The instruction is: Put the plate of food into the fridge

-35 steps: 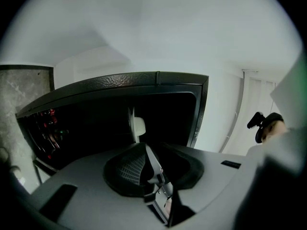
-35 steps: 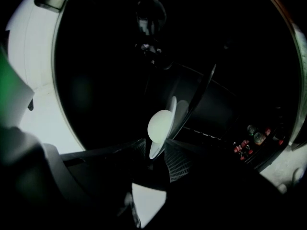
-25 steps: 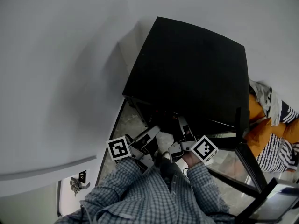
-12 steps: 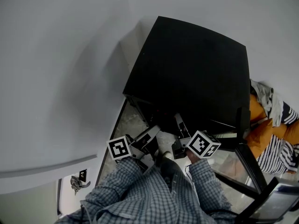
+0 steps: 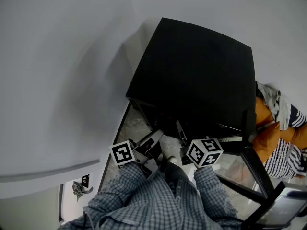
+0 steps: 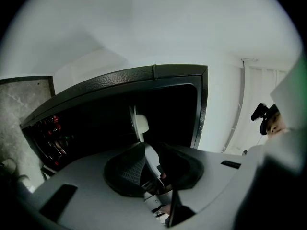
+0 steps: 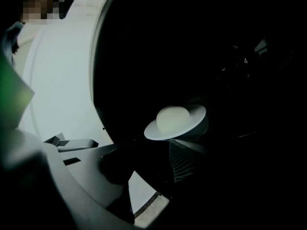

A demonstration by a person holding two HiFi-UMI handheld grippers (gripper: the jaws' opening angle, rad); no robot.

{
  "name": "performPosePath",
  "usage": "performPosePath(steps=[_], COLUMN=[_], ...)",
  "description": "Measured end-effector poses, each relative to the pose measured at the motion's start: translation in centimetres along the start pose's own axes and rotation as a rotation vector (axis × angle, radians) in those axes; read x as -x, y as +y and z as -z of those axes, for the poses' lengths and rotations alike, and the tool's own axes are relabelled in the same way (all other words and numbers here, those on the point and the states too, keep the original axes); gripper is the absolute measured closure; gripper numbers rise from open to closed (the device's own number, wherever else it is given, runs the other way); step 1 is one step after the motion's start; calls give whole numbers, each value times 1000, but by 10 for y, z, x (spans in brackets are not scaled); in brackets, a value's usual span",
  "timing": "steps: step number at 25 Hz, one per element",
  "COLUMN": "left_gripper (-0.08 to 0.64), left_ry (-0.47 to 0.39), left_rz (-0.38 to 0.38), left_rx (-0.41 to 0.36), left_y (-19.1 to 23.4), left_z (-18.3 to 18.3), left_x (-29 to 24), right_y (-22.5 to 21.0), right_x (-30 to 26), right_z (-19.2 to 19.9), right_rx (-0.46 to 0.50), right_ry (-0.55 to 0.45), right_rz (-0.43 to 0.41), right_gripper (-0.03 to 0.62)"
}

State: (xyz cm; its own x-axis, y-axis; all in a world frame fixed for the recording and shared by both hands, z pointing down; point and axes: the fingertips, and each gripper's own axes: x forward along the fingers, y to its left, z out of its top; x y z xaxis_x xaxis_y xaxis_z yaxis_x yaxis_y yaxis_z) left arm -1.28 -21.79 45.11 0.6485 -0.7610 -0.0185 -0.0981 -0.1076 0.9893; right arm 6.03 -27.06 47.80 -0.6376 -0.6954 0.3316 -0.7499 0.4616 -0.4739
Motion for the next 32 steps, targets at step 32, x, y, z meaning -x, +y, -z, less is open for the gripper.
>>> performPosePath(steps=[32], left_gripper=[554], left_ry=[281], left_rz=[28], left_rx=[-1037], left_y=[-92], left_z=[32], left_x=[-37], right_y=[60], right_x=[94], right_z=[-58], right_rx=[165], right_ry=[-173], right_rz=[-135], right_gripper=[586])
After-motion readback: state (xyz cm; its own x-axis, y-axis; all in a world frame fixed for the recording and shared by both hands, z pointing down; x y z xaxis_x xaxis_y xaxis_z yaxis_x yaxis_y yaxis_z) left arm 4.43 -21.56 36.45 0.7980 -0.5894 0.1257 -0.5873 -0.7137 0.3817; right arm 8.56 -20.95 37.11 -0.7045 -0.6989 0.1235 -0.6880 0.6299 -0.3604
